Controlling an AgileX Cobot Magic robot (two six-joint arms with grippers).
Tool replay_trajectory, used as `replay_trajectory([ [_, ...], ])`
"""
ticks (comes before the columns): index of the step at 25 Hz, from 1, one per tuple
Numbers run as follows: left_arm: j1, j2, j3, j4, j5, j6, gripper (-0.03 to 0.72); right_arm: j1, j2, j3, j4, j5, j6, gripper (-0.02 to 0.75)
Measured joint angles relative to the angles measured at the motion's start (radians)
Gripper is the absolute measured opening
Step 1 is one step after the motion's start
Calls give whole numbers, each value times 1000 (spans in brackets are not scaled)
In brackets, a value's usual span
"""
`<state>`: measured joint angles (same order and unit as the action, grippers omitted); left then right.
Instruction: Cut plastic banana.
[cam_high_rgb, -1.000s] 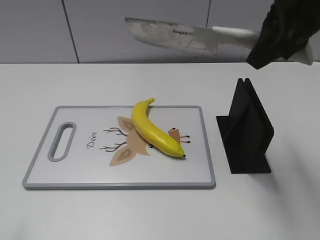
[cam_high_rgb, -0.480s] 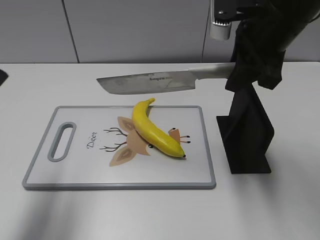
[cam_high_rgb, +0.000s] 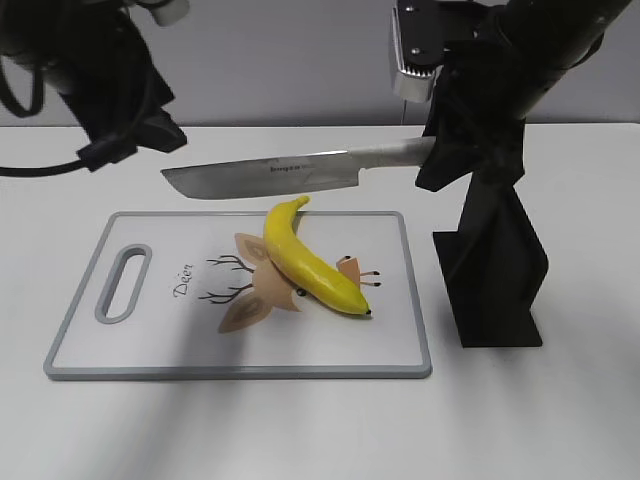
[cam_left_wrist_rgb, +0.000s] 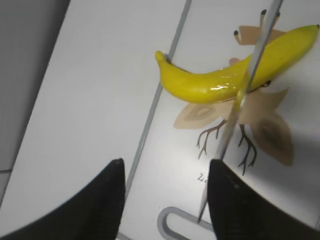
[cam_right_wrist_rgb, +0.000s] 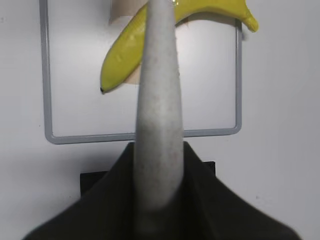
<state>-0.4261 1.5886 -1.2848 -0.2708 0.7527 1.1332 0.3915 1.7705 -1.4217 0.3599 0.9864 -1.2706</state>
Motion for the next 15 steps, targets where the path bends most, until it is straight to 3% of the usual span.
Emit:
replay_trajectory([
  [7, -36, 120, -48, -17, 77, 58, 520, -21, 68, -66, 22, -1, -4, 179],
  [15, -36, 172, -49, -16, -13, 102, 519, -33, 110, -103, 121, 18, -93, 179],
])
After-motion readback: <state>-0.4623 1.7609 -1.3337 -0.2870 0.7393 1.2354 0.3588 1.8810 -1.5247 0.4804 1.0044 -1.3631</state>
